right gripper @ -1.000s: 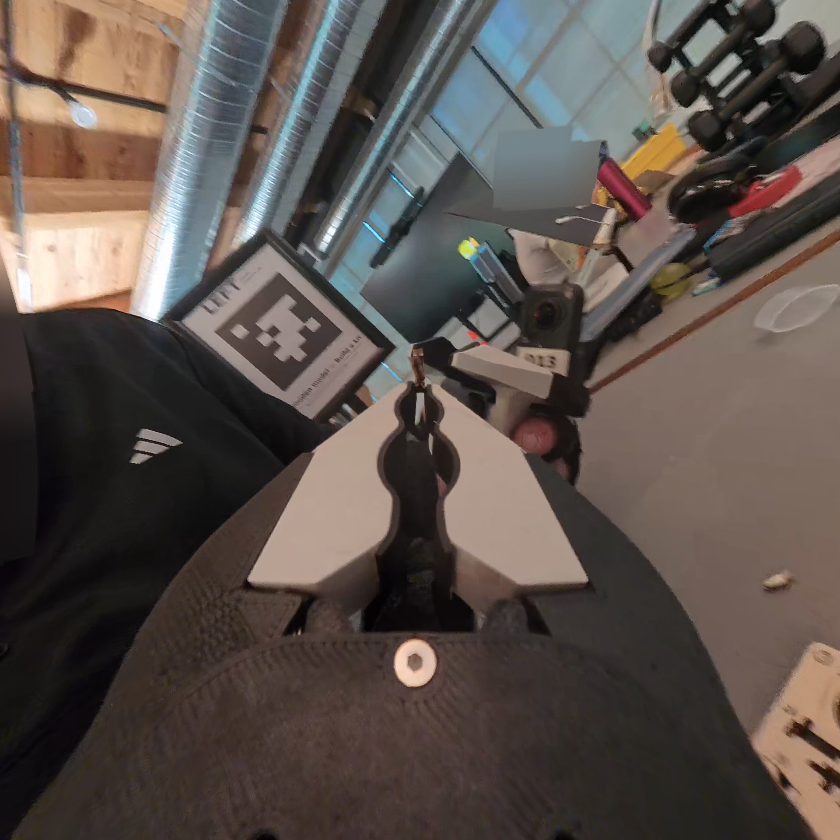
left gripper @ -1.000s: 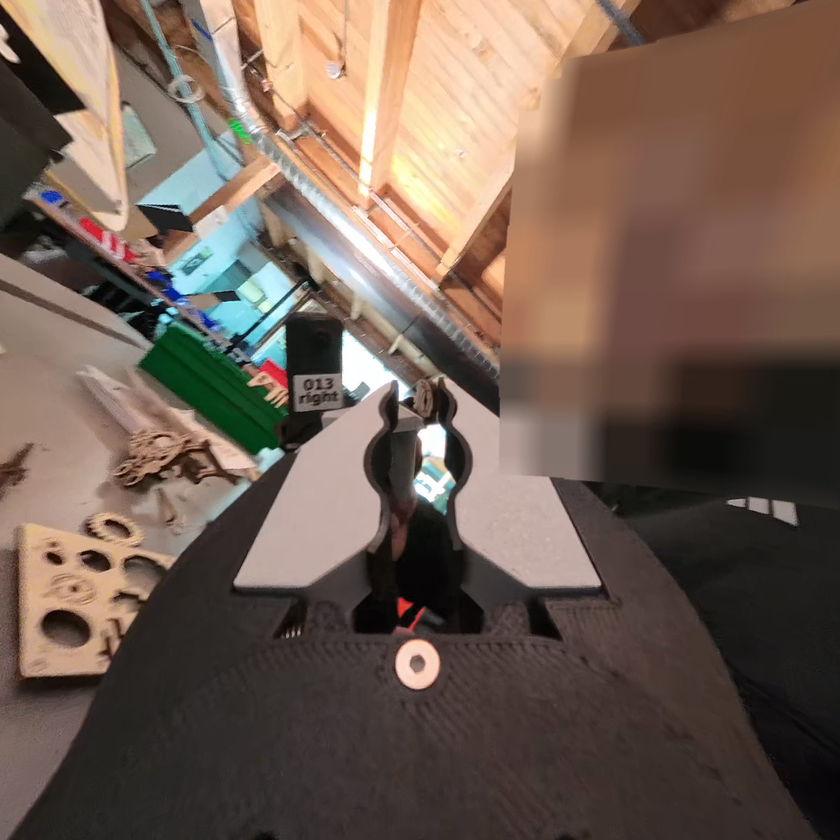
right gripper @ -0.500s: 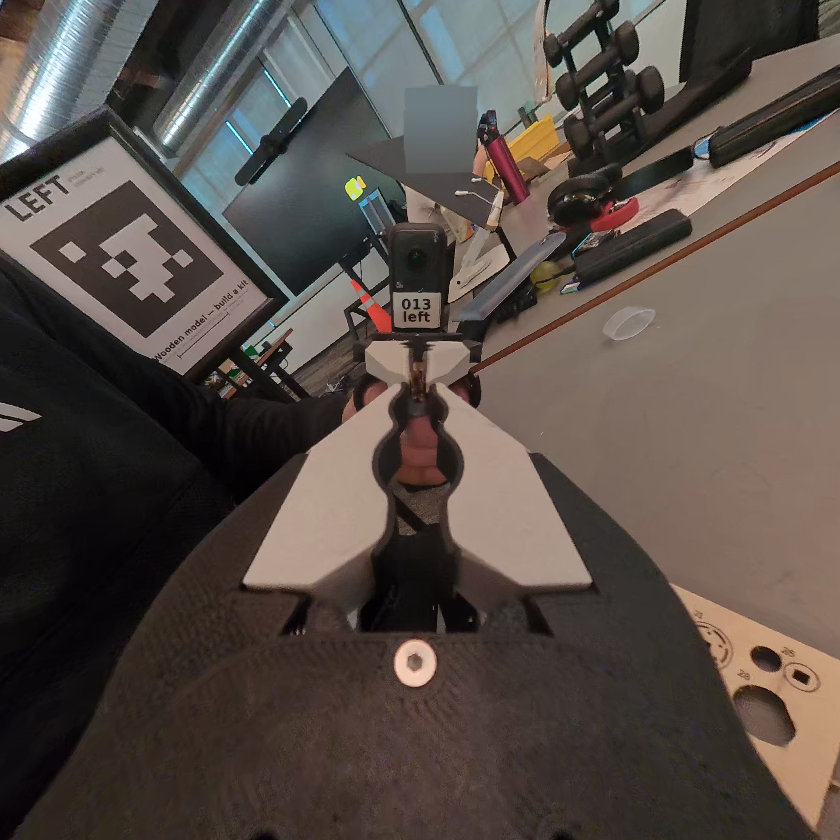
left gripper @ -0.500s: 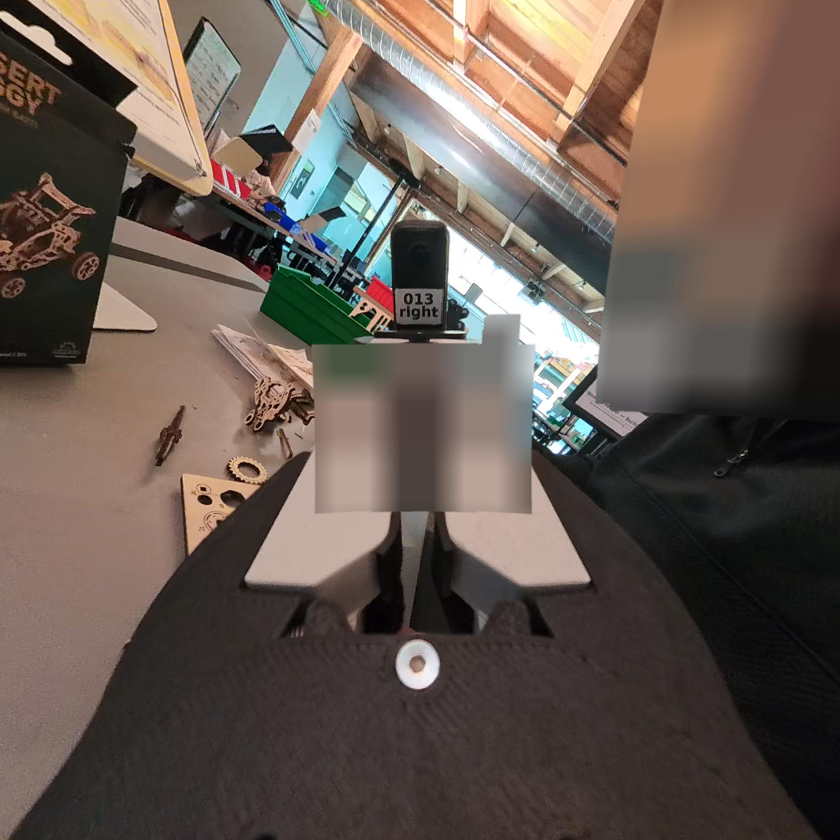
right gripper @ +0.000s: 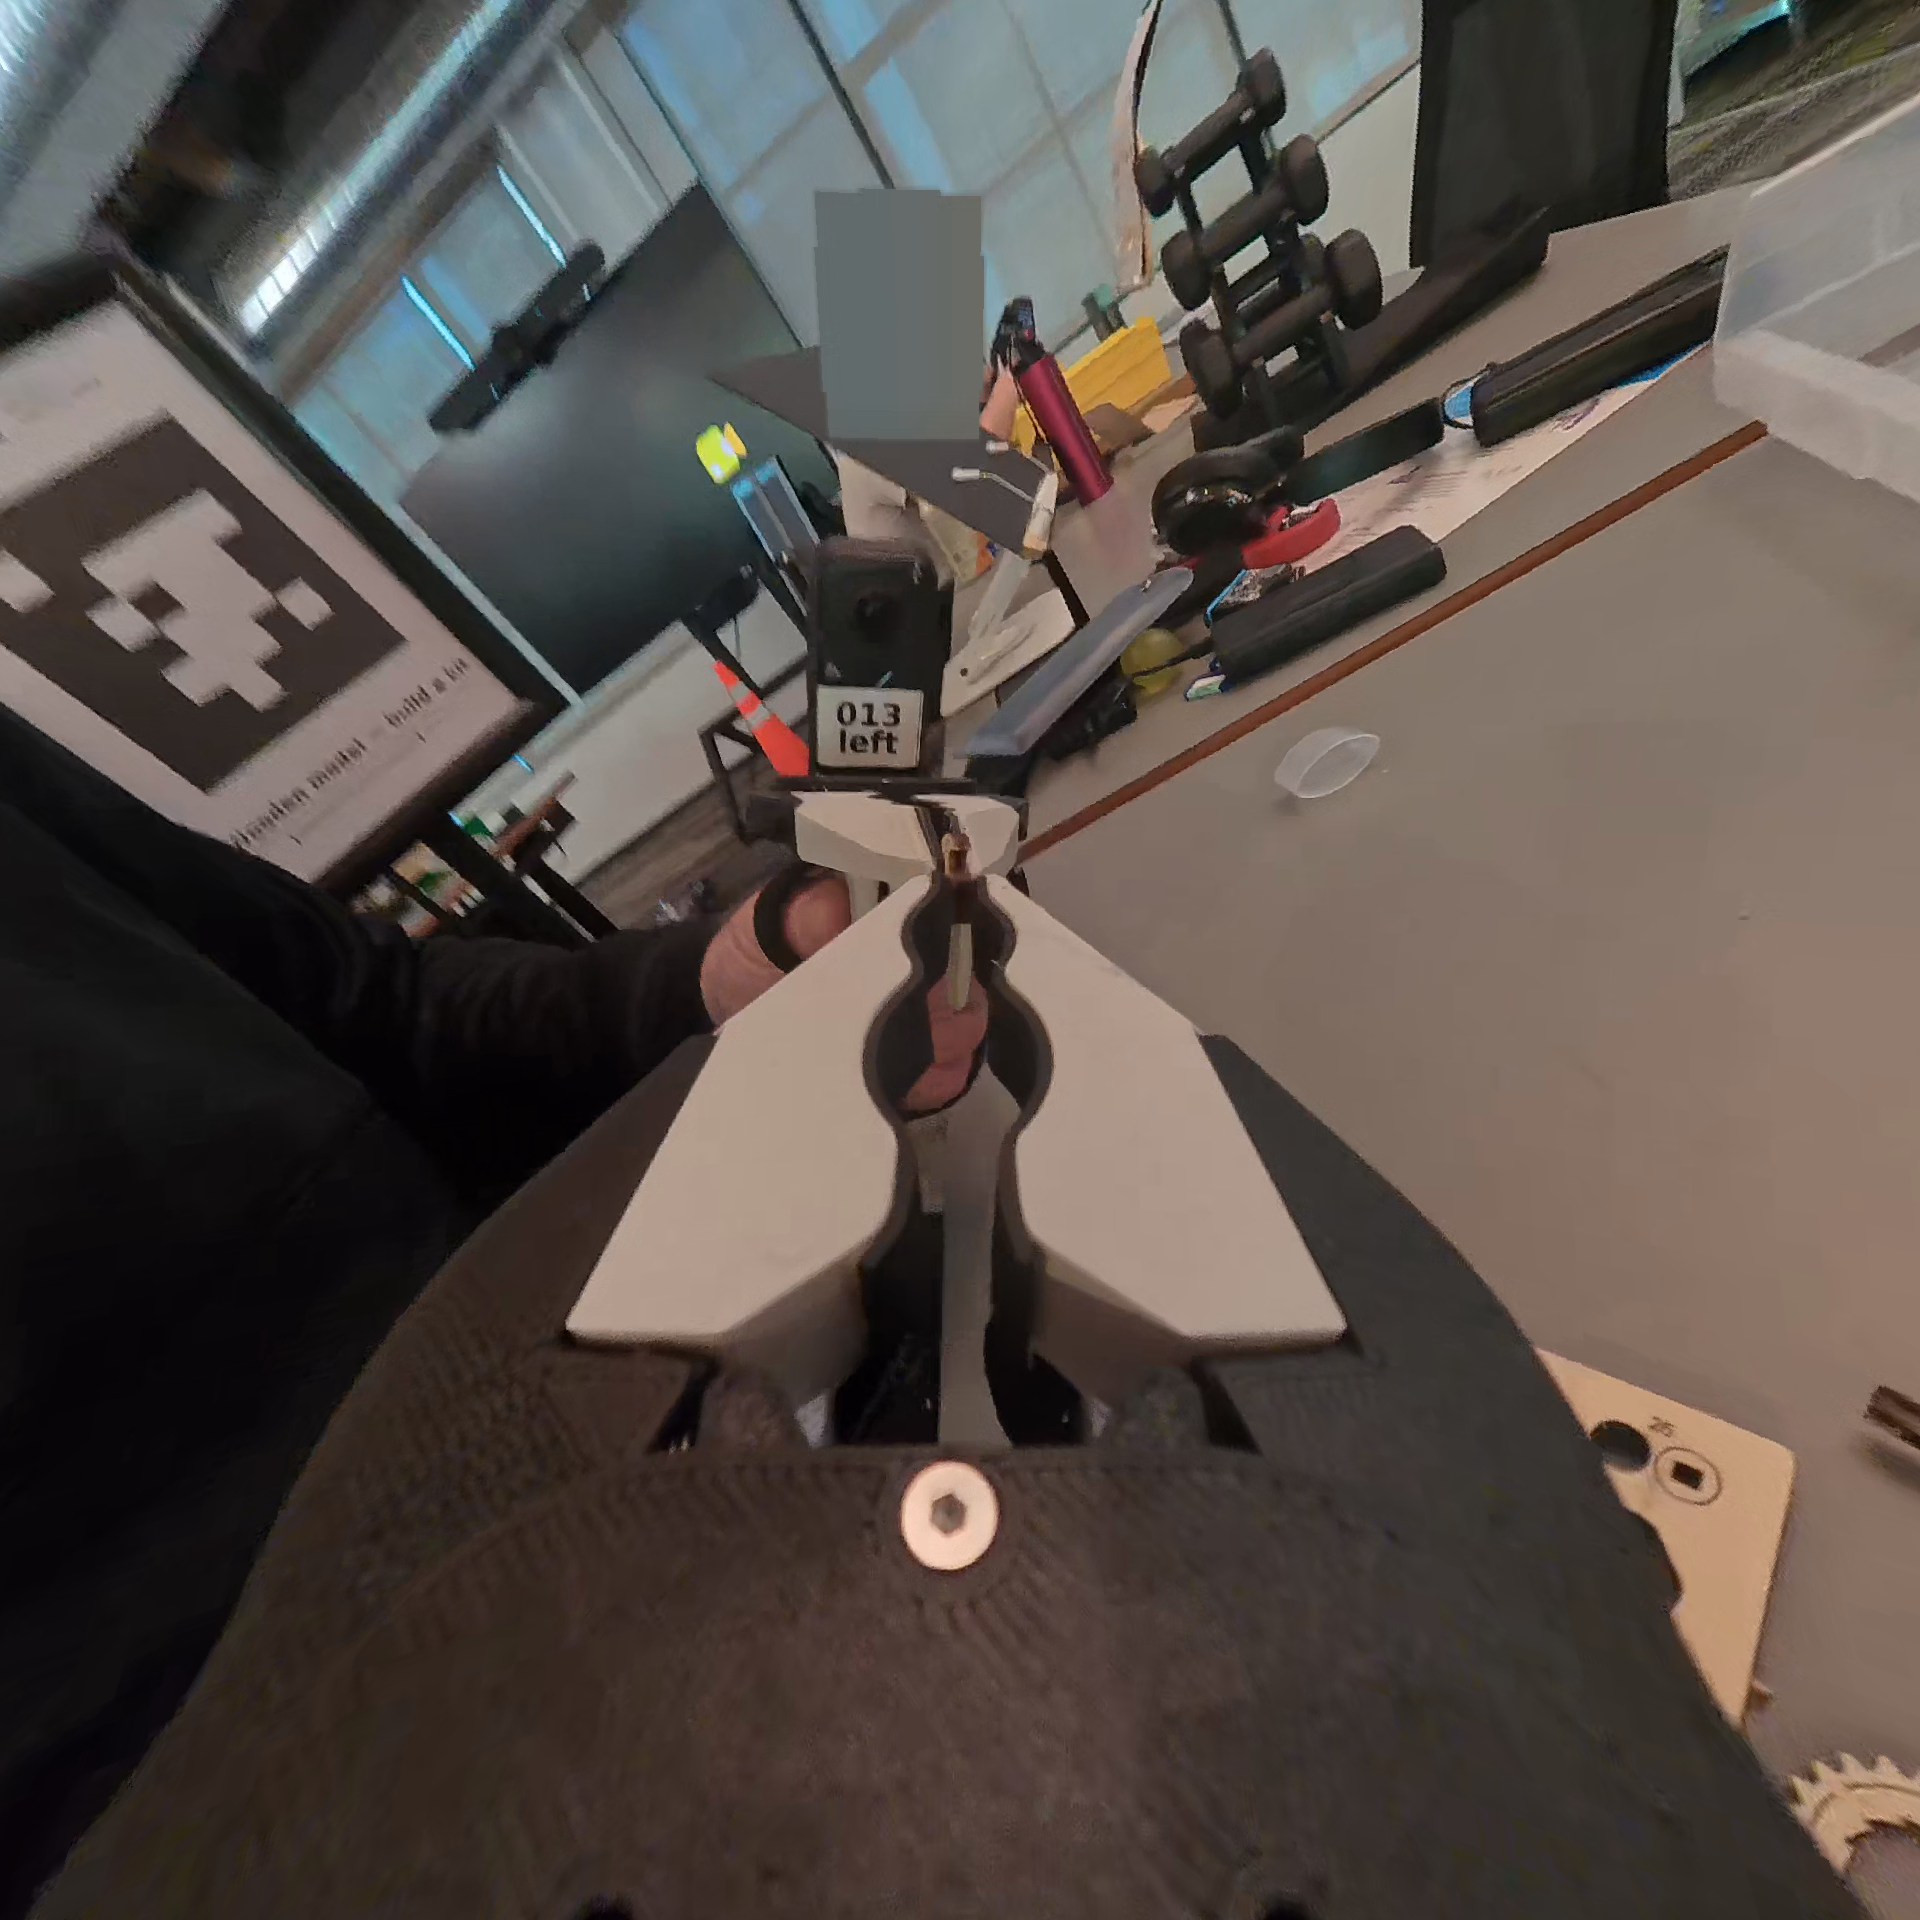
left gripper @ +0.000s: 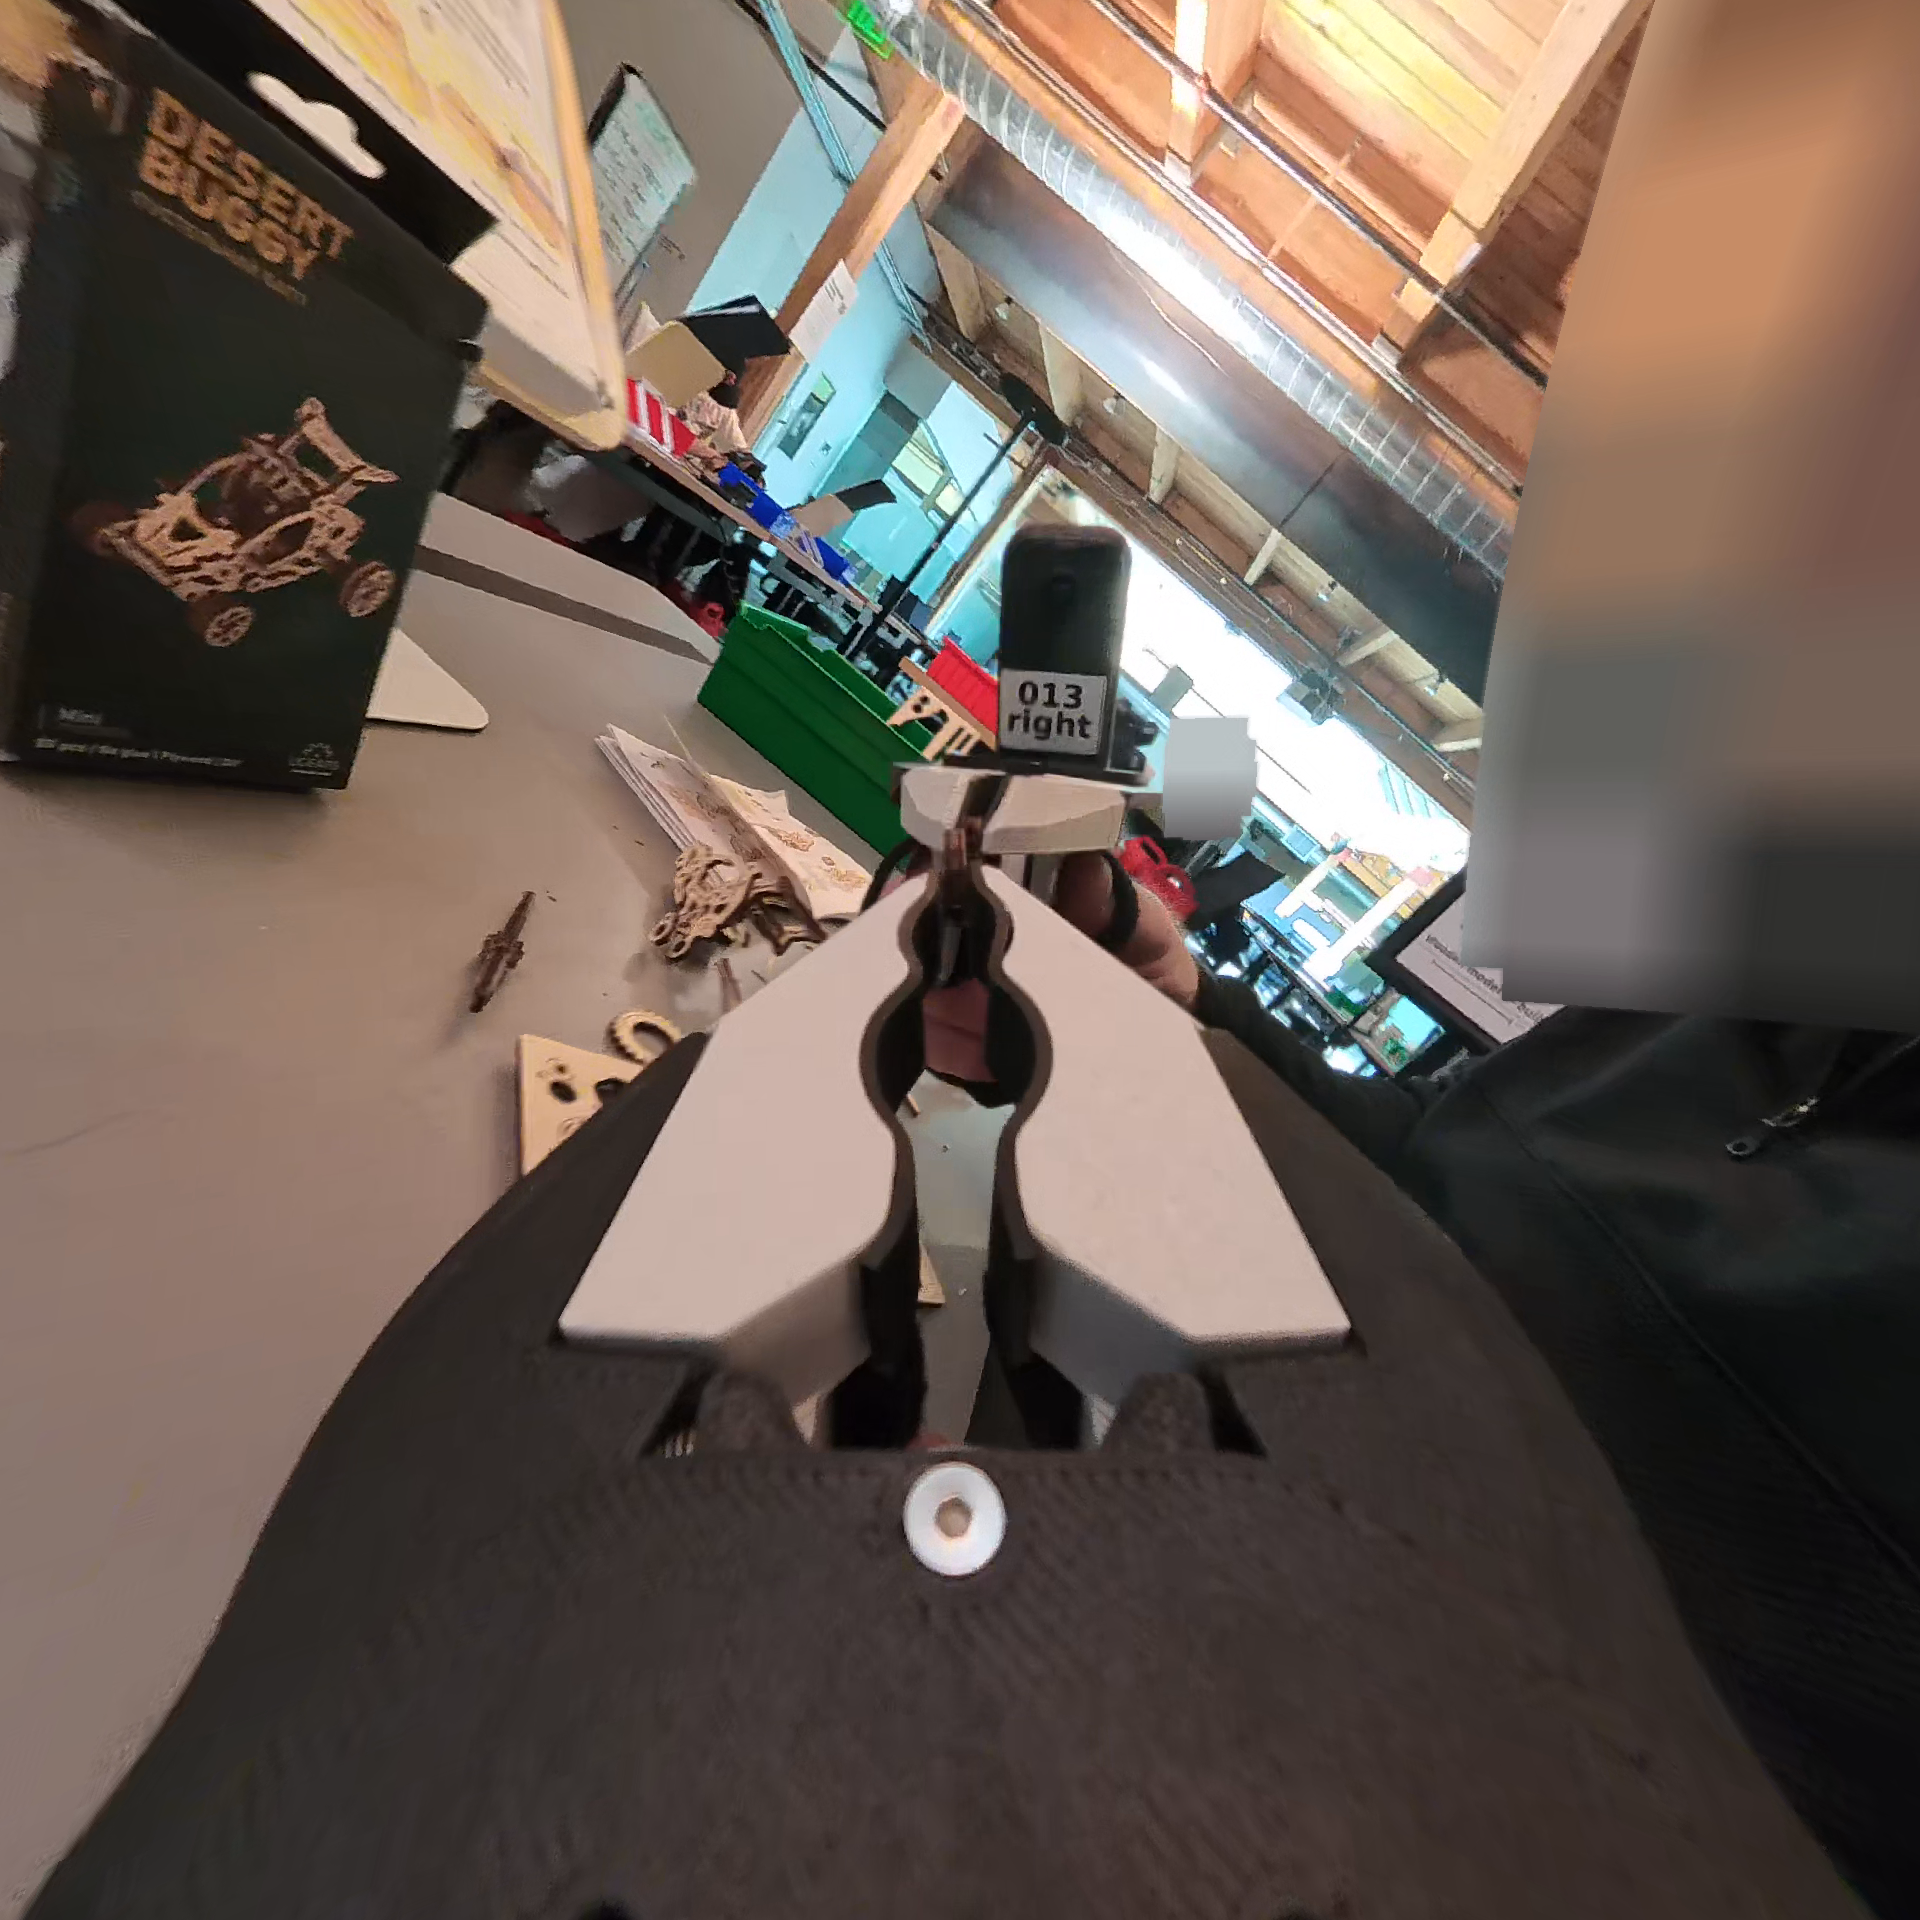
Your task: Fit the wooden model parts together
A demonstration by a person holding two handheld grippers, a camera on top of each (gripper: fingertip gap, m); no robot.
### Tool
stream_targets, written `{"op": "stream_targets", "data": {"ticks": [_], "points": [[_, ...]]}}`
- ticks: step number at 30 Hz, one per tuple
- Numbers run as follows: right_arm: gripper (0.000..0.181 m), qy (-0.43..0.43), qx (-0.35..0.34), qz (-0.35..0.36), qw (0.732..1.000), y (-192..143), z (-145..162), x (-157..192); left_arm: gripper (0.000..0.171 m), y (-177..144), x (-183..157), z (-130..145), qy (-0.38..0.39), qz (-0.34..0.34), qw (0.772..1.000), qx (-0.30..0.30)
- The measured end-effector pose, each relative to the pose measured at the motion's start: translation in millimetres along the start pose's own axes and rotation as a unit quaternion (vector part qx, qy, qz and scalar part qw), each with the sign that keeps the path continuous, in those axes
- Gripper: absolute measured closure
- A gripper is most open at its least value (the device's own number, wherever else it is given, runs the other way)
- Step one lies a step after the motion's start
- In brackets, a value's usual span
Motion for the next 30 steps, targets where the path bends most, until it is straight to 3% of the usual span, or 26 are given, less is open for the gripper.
{"op": "stream_targets", "data": {"ticks": [5,10,12,14,17,23,30], "points": [[0.181,-0.009,0.103,0.042,0.994,9,19,-11,0.171,-16,12,4,-0.014,-0.06,0.997,0.041],[0.176,-0.029,0.271,0.096,0.957,31,61,-27,0.171,-28,28,14,-0.035,-0.12,0.987,0.104],[0.164,-0.038,0.31,0.117,0.943,35,74,-33,0.171,-30,34,17,-0.042,-0.133,0.984,0.114],[0.164,-0.044,0.329,0.126,0.935,37,81,-36,0.171,-31,37,19,-0.047,-0.14,0.981,0.127],[0.164,-0.051,0.325,0.136,0.935,34,81,-38,0.171,-32,39,21,-0.05,-0.142,0.979,0.137],[0.17,-0.054,0.243,0.114,0.962,25,50,-33,0.171,-27,37,21,-0.061,-0.111,0.982,0.139],[0.168,0.002,0.173,0.03,0.984,26,34,-27,0.171,-14,29,21,-0.088,-0.044,0.99,0.106]]}}
Point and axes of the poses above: each gripper's, where its closed fingertips meet, y out along the fingers, z out of its underside, x = y × z across the jaws, the point moved 9 cm from there along -y, back along the fingers, and after that the axes turned 1 degree about z, right-handed, at the moved point
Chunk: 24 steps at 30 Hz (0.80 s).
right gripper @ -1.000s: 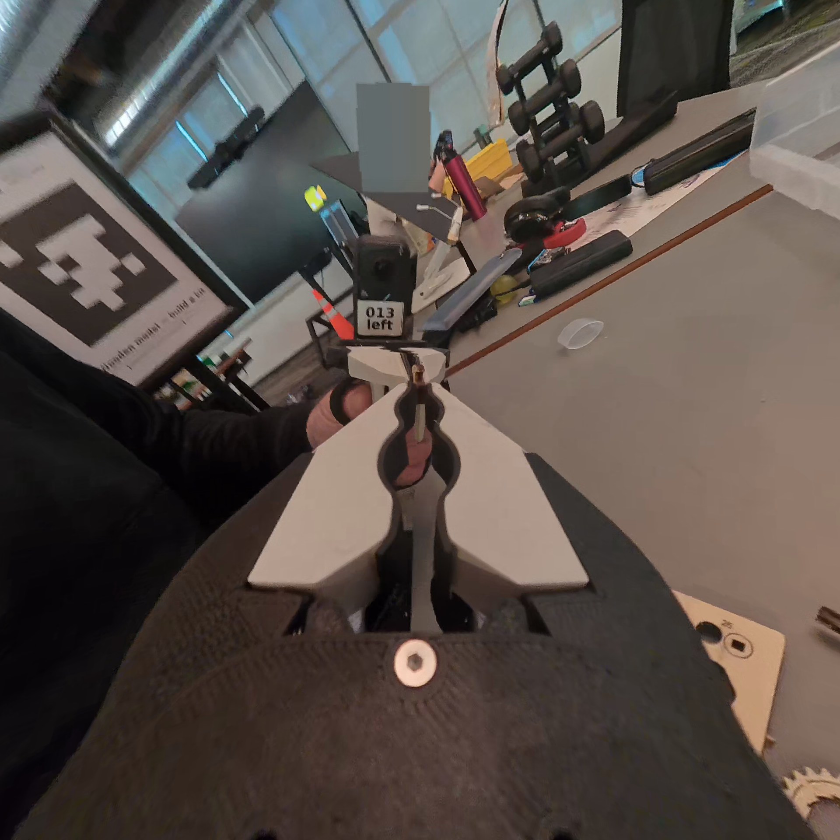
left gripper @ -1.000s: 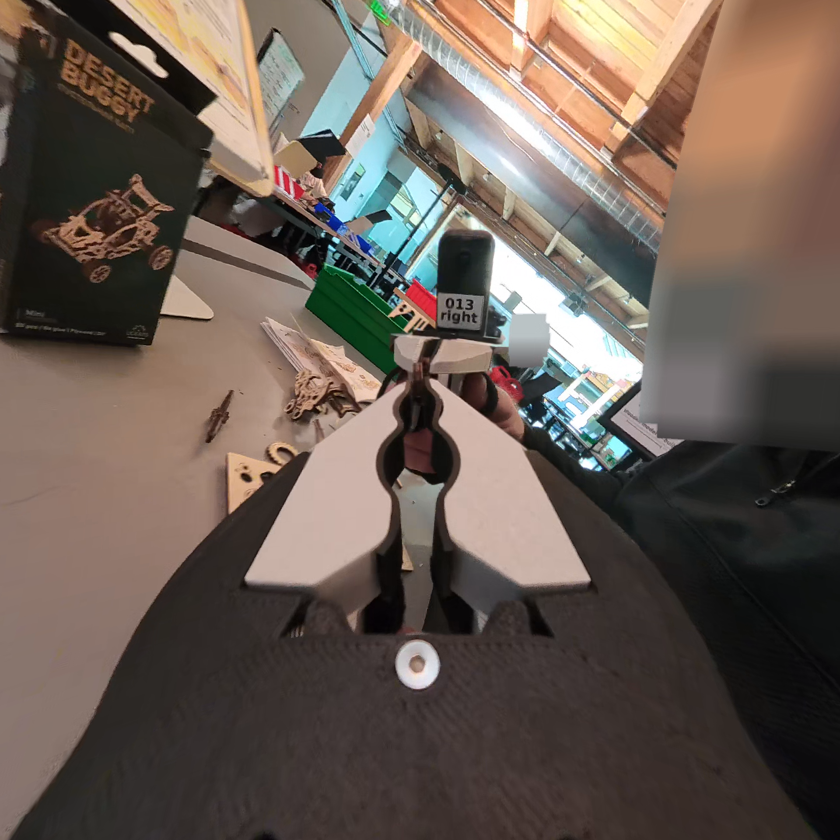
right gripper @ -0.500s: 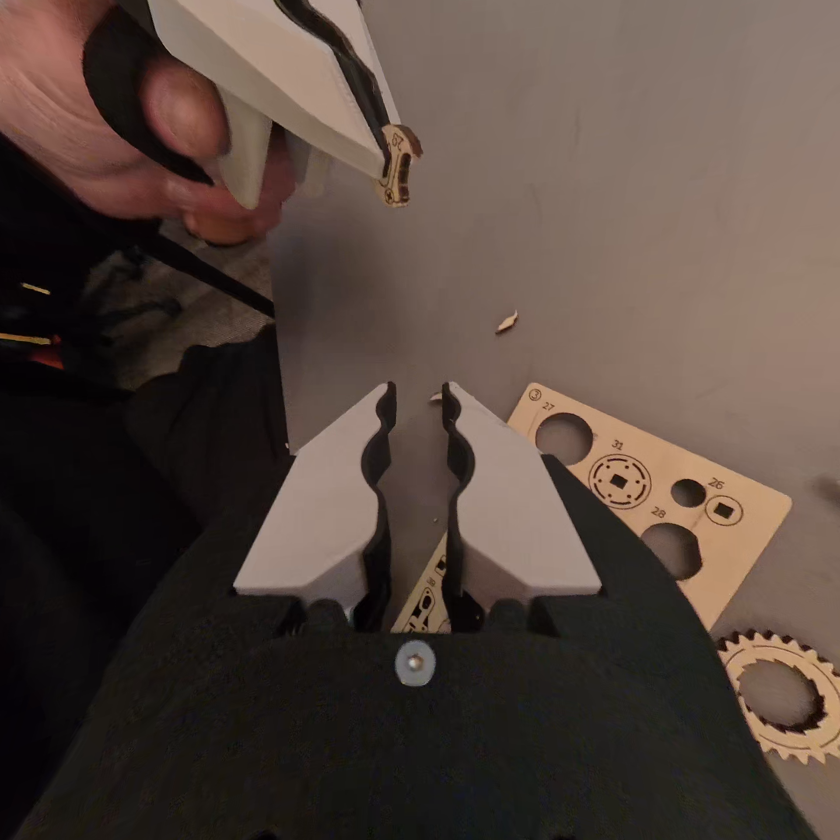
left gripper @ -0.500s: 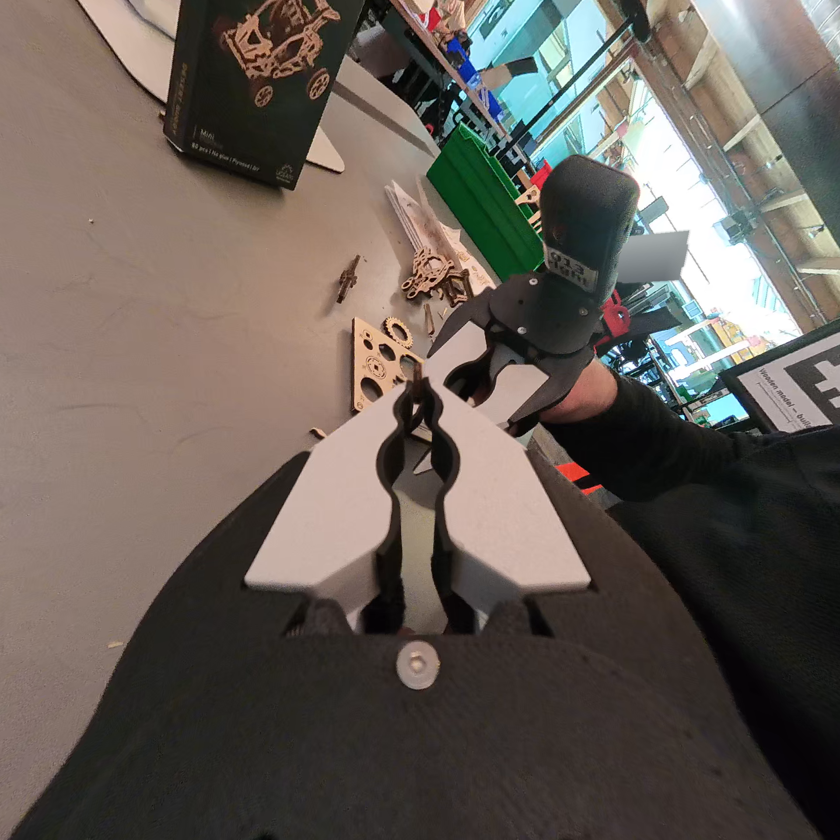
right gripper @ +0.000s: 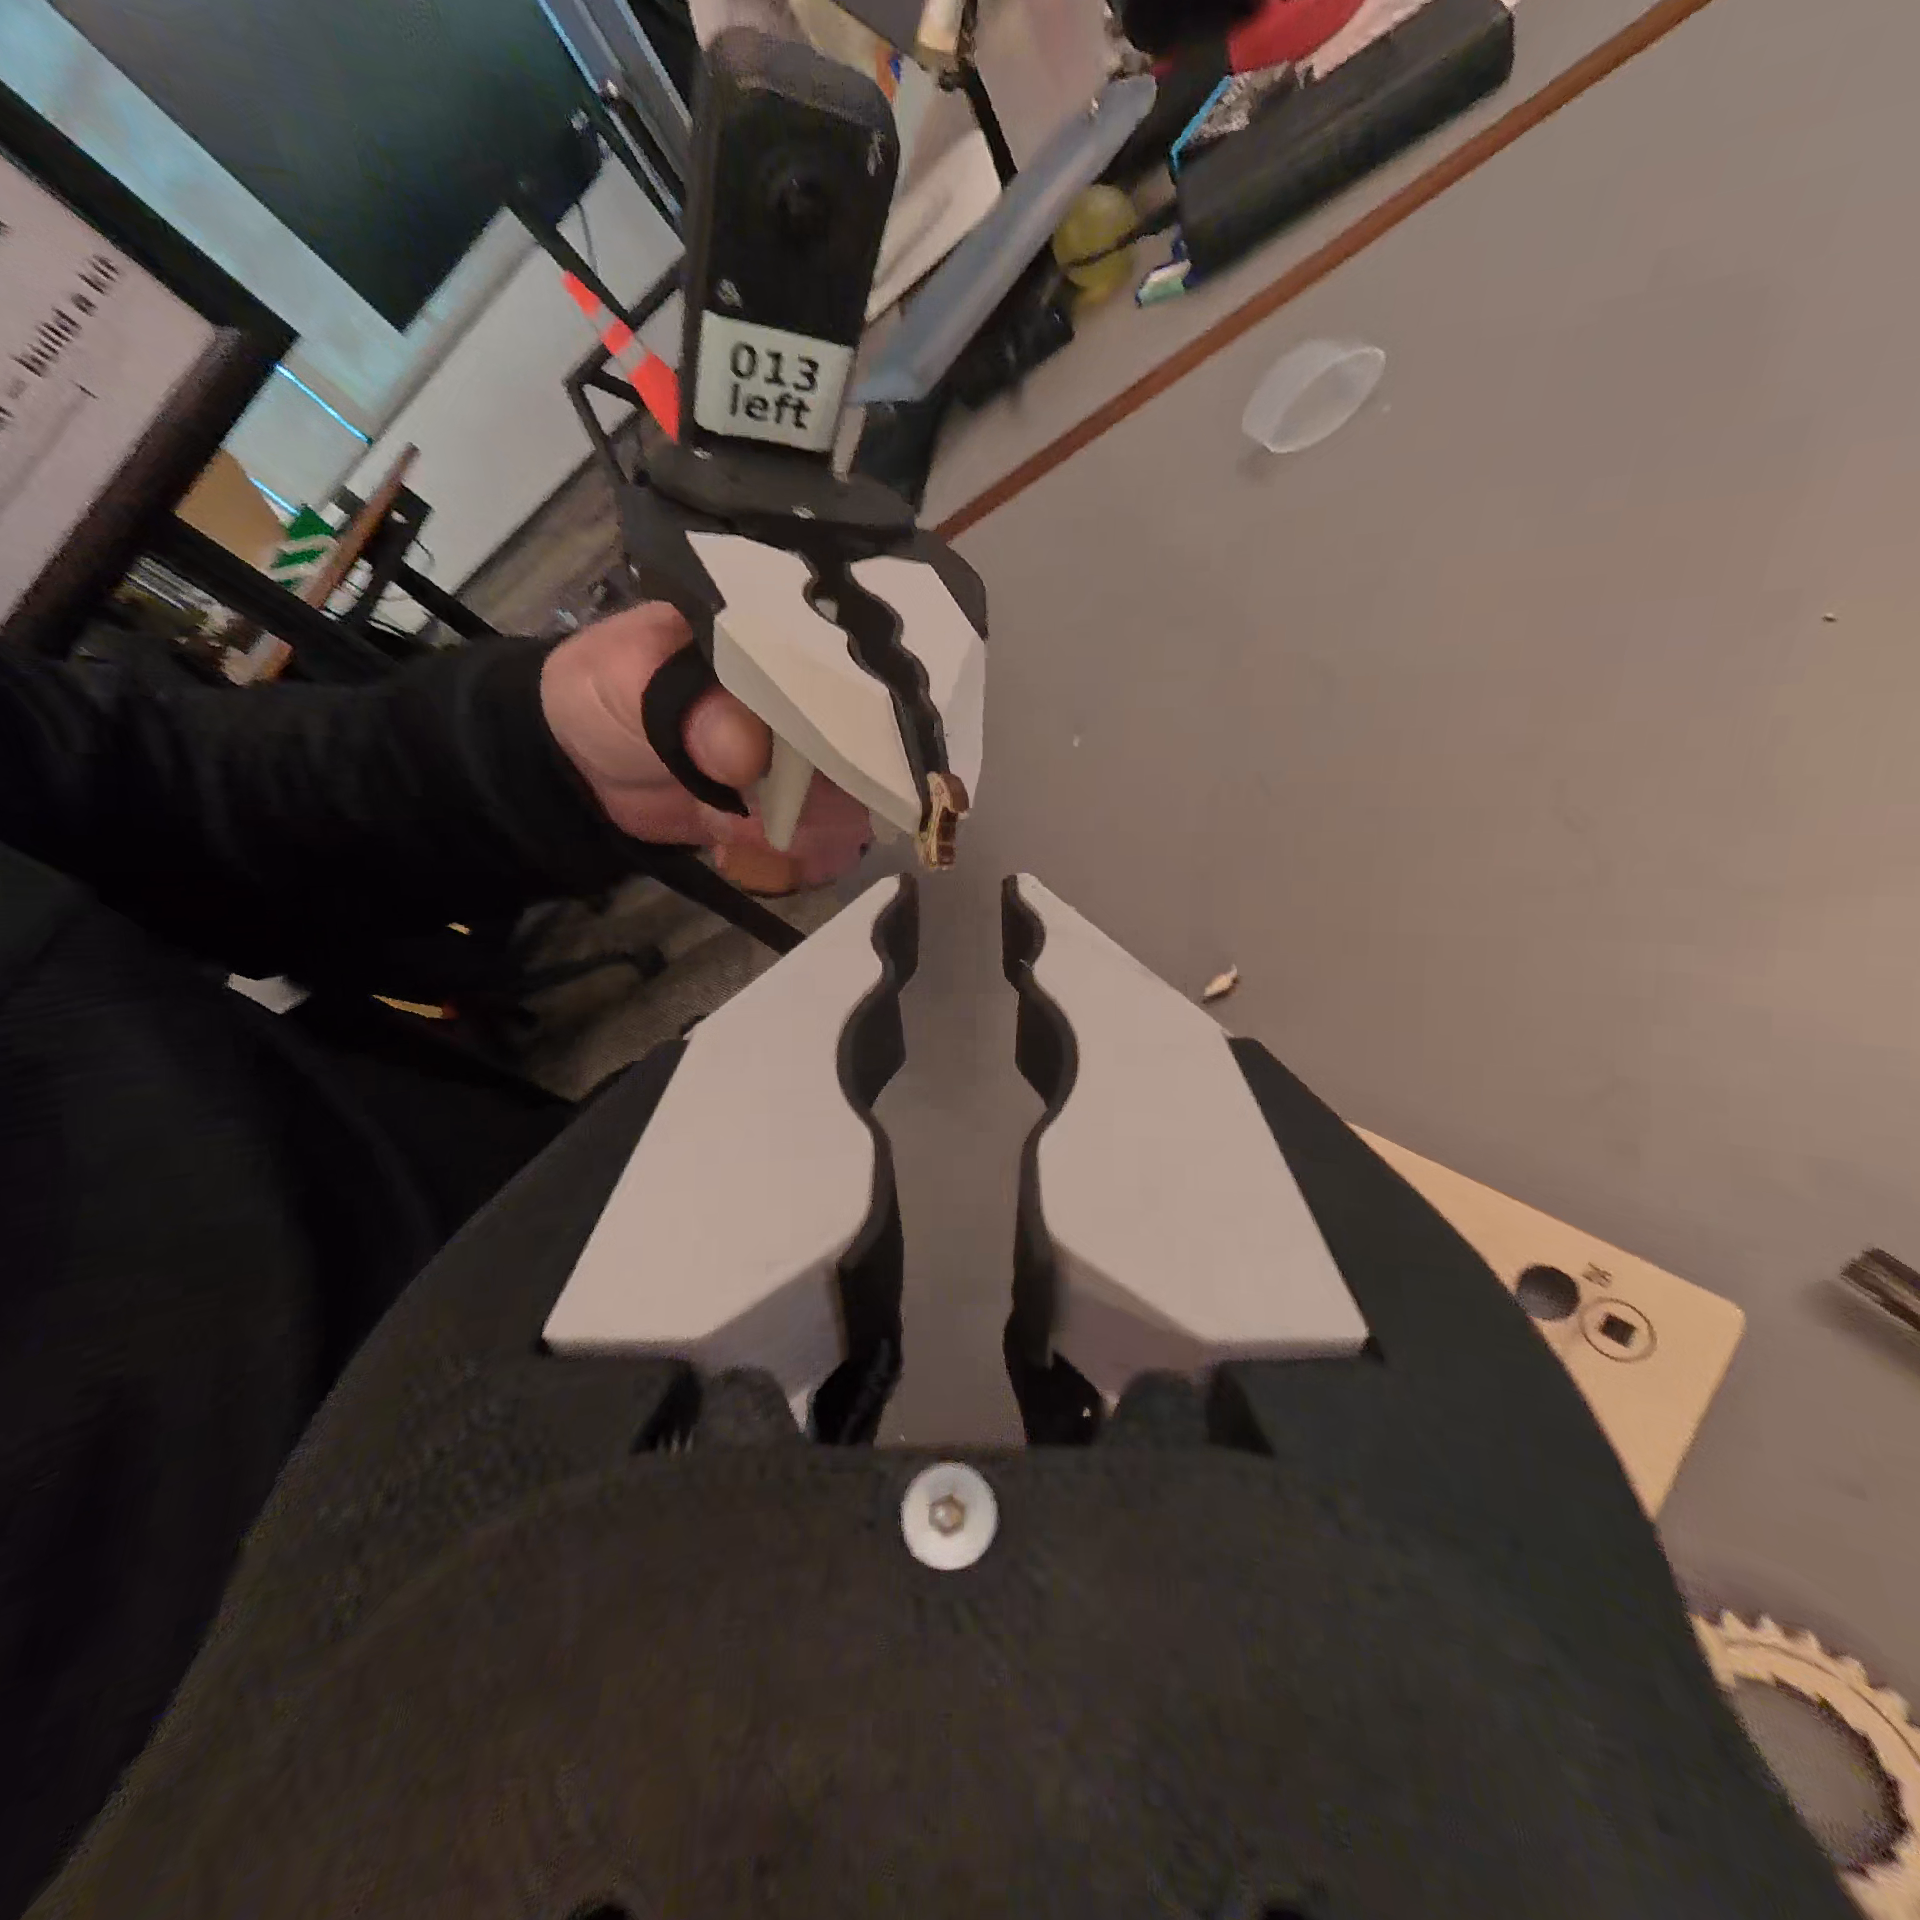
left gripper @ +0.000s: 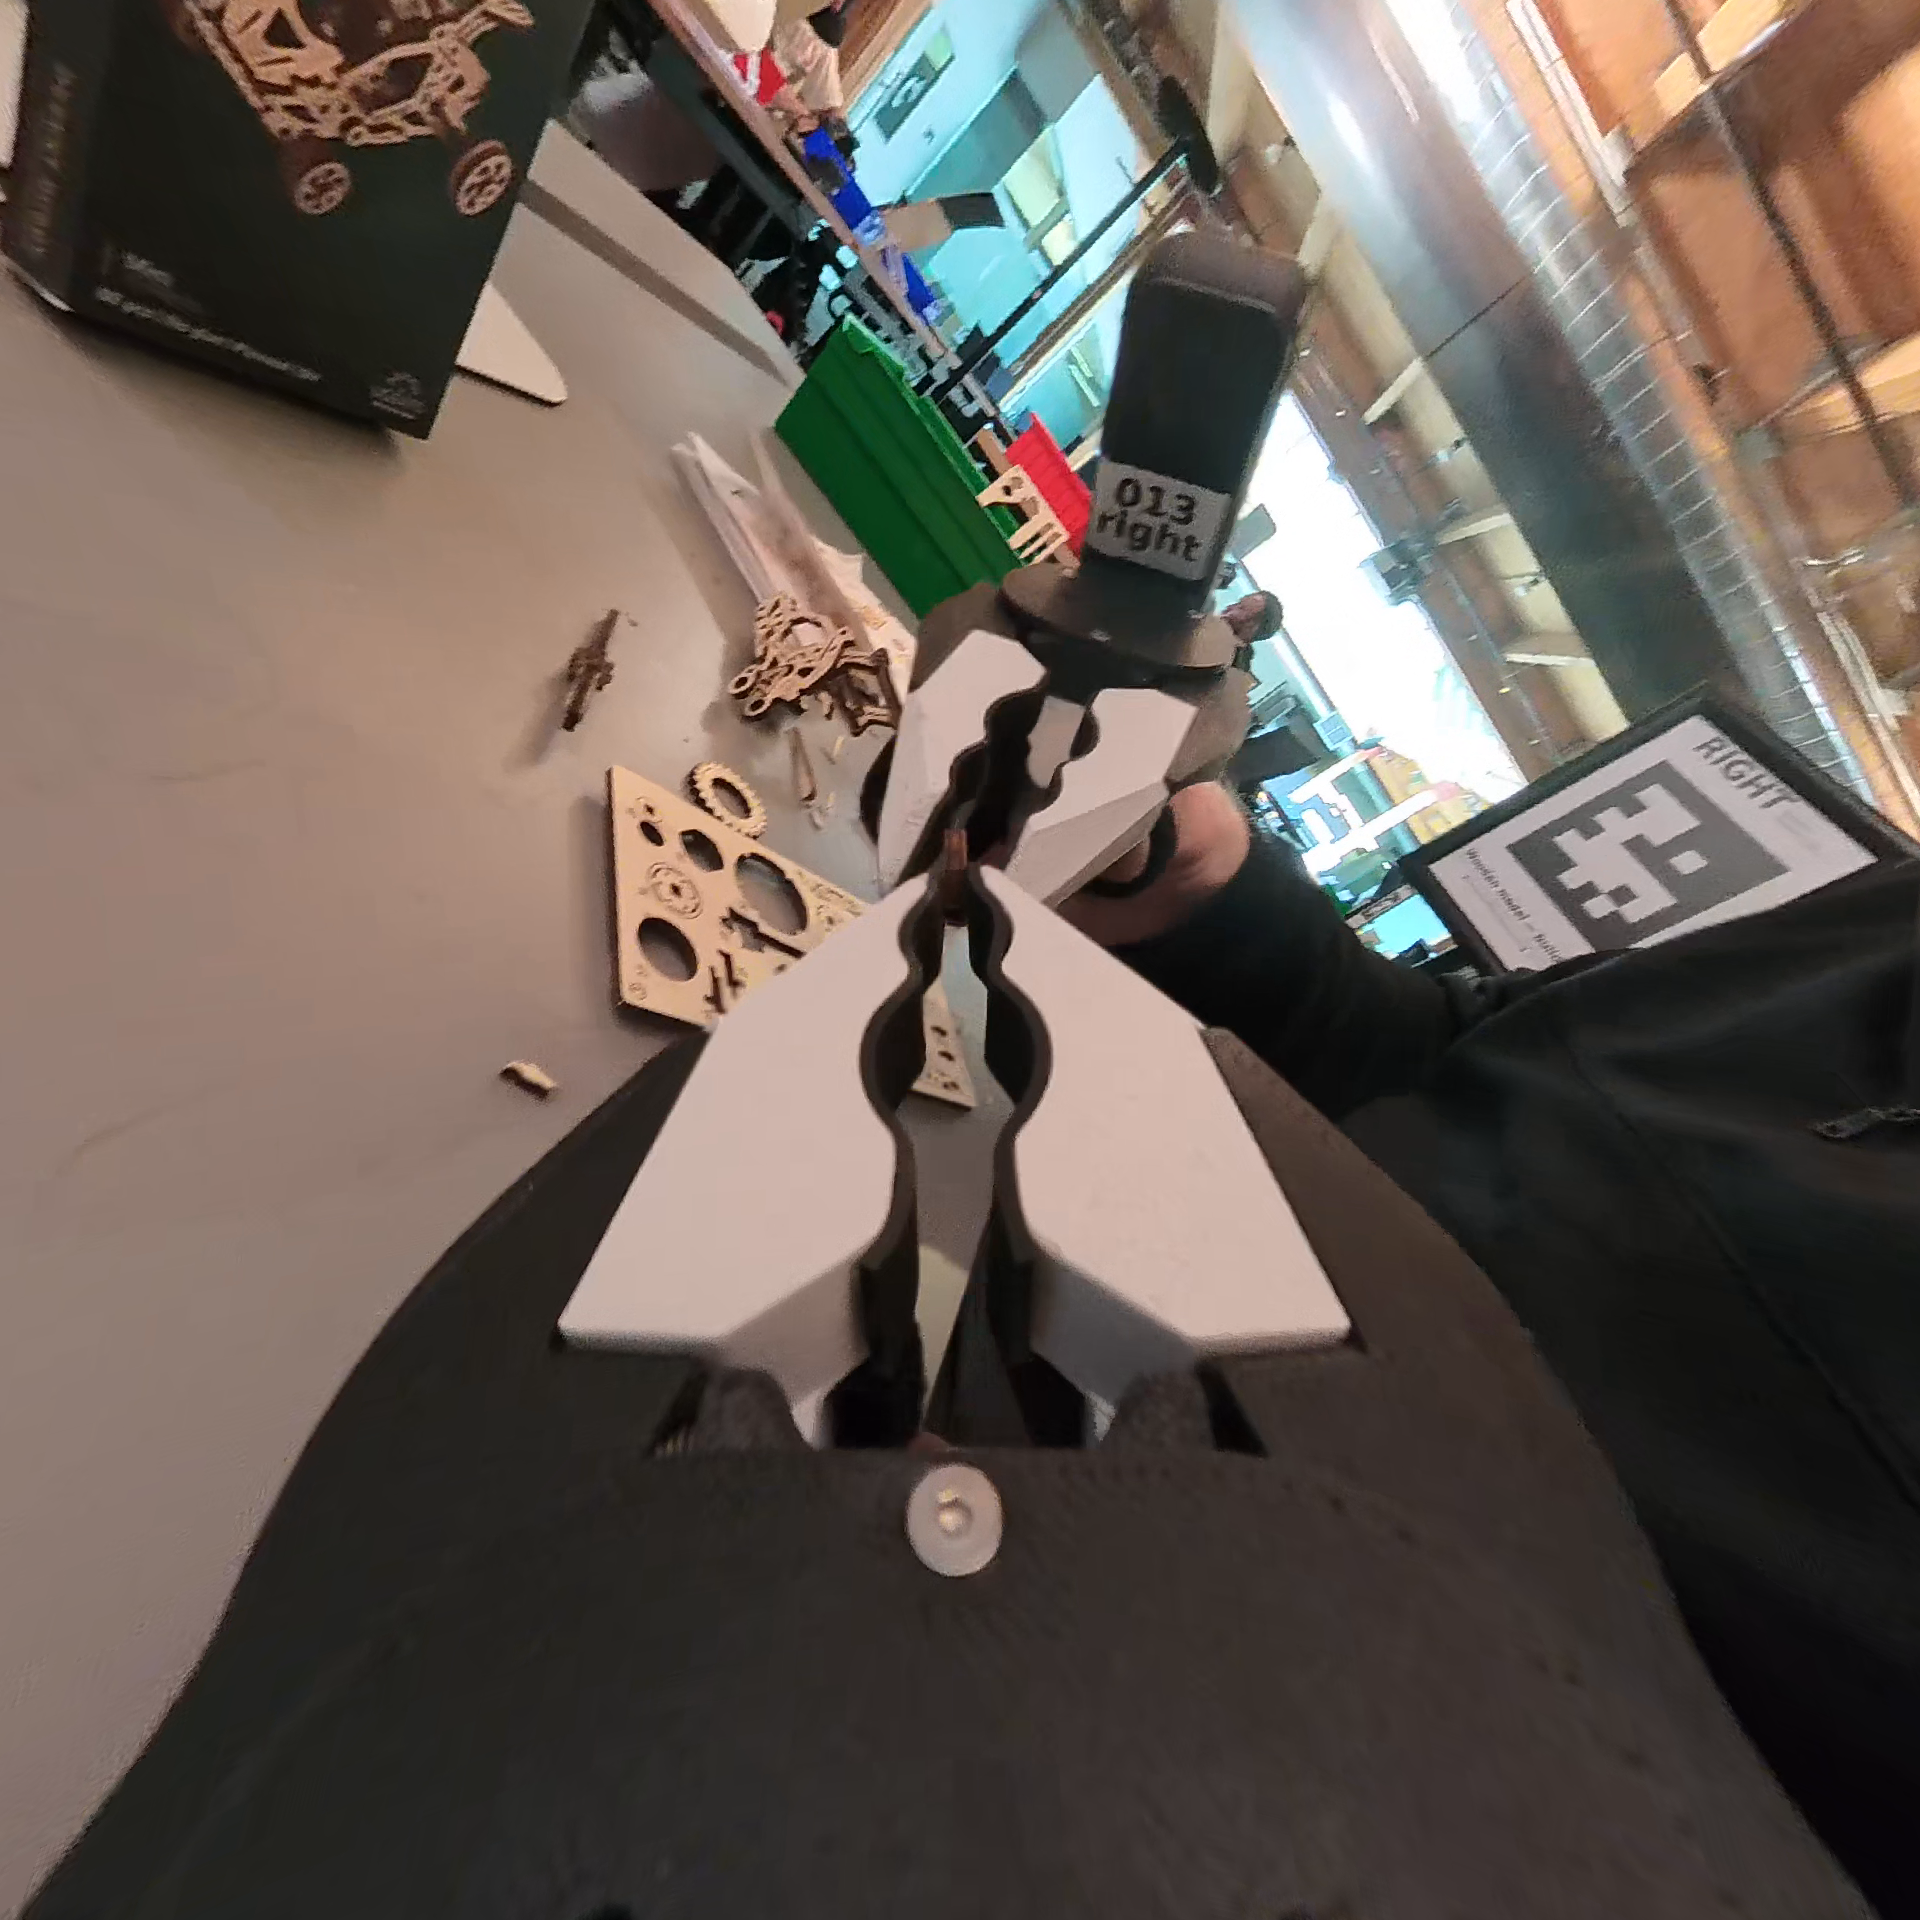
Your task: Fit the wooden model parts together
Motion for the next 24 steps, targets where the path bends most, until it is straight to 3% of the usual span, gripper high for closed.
{"op": "stream_targets", "data": {"ticks": [3,14,24], "points": [[0.177,0.016,-0.032,-0.032,0.999,0,-2,3,0.171,4,-3,-1,-0.004,0.014,1.0,-0.008],[0.181,0.048,-0.086,-0.08,0.992,-10,-7,7,0.168,3,-13,-8,0.003,0.053,0.998,-0.029],[0.181,0.026,-0.086,-0.051,0.995,-15,-12,11,0.17,7,-18,-11,0.038,0.024,0.998,-0.053]]}}
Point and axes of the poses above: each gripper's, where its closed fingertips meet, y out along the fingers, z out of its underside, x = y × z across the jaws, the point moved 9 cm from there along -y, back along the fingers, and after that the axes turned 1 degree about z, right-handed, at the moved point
